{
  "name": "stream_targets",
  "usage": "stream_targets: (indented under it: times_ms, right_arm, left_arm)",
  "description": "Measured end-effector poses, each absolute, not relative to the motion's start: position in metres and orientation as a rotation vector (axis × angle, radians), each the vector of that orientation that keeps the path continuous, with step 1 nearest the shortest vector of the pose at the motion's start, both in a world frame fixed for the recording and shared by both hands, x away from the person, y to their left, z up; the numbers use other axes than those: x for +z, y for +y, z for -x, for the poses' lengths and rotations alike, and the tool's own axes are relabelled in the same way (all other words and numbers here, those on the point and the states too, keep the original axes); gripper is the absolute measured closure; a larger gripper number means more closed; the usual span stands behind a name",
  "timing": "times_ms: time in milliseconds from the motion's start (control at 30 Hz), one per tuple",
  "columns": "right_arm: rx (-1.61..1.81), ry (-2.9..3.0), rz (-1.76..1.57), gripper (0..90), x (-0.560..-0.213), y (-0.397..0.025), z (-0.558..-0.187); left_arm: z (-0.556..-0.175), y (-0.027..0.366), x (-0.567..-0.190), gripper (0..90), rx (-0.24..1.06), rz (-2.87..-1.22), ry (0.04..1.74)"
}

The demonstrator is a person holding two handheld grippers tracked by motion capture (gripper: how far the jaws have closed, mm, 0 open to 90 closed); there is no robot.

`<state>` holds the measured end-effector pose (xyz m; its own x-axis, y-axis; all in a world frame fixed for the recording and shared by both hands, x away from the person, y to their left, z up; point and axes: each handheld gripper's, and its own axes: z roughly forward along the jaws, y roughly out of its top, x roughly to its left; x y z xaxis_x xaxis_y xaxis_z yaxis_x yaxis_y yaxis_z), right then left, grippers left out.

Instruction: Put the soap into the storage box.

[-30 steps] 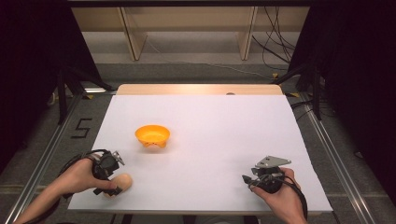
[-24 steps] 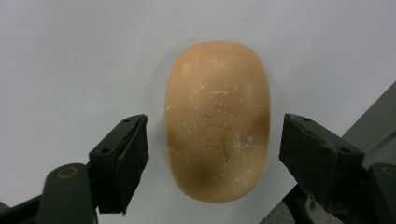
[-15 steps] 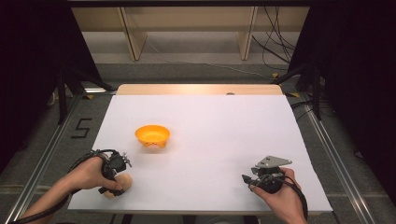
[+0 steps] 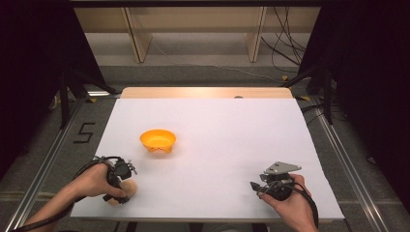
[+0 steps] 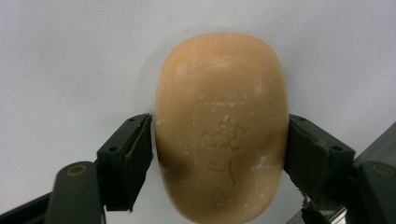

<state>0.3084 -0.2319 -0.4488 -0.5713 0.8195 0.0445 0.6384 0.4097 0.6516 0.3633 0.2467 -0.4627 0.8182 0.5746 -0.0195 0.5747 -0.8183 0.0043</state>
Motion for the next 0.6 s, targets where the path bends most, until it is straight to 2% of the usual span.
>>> stream_targets:
  times_ms: [467,600]
  right_arm:
    - [0.907,2.395,-1.236,53.8,-0.4494,-0.2331,-0.3085]
    - [0.91,2.393,-1.235,53.7,-0.4493,-0.2326,-0.3083]
  left_arm:
    - [-0.3655,0.2563,-0.463,32.0,-0.088,-2.955,0.877]
    - [-0.3648,0.2557,-0.4636,31.9,-0.072,-2.961,0.864]
